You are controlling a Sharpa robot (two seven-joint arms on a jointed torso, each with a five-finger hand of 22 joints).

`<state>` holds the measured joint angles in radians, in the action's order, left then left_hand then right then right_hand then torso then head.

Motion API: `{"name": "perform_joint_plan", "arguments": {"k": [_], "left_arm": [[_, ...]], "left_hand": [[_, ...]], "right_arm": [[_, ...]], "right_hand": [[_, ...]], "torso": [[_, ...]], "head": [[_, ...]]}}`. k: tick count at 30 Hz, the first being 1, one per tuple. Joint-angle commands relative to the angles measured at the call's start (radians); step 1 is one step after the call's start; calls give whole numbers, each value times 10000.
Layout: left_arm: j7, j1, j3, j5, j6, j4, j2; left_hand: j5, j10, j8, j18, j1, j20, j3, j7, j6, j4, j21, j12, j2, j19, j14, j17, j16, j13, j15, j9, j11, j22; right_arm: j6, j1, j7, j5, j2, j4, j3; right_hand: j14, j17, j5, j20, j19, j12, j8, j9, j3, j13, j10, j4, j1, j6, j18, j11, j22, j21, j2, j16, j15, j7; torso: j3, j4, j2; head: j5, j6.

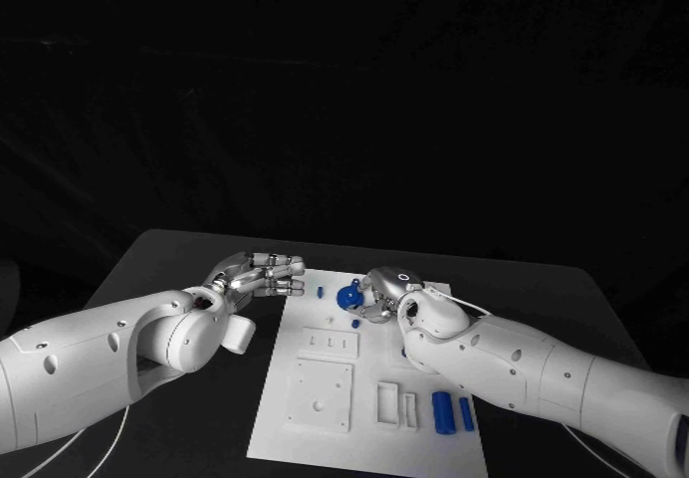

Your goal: Assemble the parts on the task board

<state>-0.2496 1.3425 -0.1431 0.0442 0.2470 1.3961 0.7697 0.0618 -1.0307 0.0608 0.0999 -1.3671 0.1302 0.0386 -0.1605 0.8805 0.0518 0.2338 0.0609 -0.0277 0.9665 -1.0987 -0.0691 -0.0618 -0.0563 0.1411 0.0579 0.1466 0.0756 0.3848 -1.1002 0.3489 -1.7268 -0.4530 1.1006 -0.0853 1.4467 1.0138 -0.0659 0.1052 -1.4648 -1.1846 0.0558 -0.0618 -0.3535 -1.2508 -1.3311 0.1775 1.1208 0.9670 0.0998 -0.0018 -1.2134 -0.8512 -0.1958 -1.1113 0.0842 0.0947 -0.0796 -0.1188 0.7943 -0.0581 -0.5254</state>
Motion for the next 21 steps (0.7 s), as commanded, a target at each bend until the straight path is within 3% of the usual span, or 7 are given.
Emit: {"name": "perform_joint_plan", "arguments": {"k": [1,5,8,9,15,21], "left_arm": [[-28,6,8,5,-80,3,-18],[-37,6,8,6,-58,7,3],[-48,7,7,7,-41,7,26],[-53,7,7,7,-37,2,41],[-90,7,6,7,-61,-82,52],[-162,7,6,6,-148,-241,44]], "left_hand": [[72,90,-35,-97,-61,-2,38,7,-93,19,46,-27,-62,-64,47,10,0,-14,-8,-12,16,-1],[77,100,-33,-97,-61,-1,46,17,-90,27,51,-26,-61,-67,50,10,1,-15,-7,-10,11,-1],[81,99,-29,-96,-61,-1,55,30,-57,30,54,-26,-69,-68,51,10,1,-14,-7,-8,6,-1],[81,99,-29,-96,-61,-1,55,30,-57,30,54,-26,-69,-68,51,10,1,-14,-7,-8,6,-1],[79,95,-32,-97,-56,-1,57,35,-61,44,59,-27,-47,-75,54,10,1,-14,-9,-9,-2,-2],[76,105,-33,-99,-58,1,67,52,-60,59,62,-27,-40,-83,59,10,1,-14,-15,-9,-18,-4]], "right_arm": [[393,55,-38,270,-153,70,5],[776,94,-168,442,-335,244,-40],[1111,163,-426,747,-612,520,-219],[1214,195,-604,965,-792,701,-347],[1219,270,-1290,1923,-1543,1334,-857],[398,293,-2294,2979,-2434,1627,-1395]], "right_hand": [[-10,25,52,-53,-581,2,45,10,64,-19,20,-60,121,-29,6,30,-2,33,-2,5,-56,32],[-13,47,116,-54,-577,-30,52,12,196,-49,14,-135,232,-301,9,23,-17,5,-93,-12,-52,31],[-17,52,110,-51,-575,-67,37,21,338,-89,2,-179,425,-379,-2,19,-34,-12,-97,-6,-50,30],[-15,55,104,-56,-575,-73,40,17,352,-96,0,-221,487,-265,-3,40,-38,-16,-87,-7,-62,50],[-28,33,-282,-115,-561,-109,39,9,725,-129,15,-647,904,244,24,117,-86,-5,148,21,-116,117],[-28,-3,-573,-97,-560,-87,55,1,976,-102,50,-1177,1264,323,-28,100,-140,61,343,80,-95,96]], "torso": [[8,4,-9],[25,15,-6],[38,22,-10],[30,35,-11],[69,164,-47],[125,273,-91]], "head": [[34,14],[33,54],[50,68],[46,67],[97,66],[64,61]]}}
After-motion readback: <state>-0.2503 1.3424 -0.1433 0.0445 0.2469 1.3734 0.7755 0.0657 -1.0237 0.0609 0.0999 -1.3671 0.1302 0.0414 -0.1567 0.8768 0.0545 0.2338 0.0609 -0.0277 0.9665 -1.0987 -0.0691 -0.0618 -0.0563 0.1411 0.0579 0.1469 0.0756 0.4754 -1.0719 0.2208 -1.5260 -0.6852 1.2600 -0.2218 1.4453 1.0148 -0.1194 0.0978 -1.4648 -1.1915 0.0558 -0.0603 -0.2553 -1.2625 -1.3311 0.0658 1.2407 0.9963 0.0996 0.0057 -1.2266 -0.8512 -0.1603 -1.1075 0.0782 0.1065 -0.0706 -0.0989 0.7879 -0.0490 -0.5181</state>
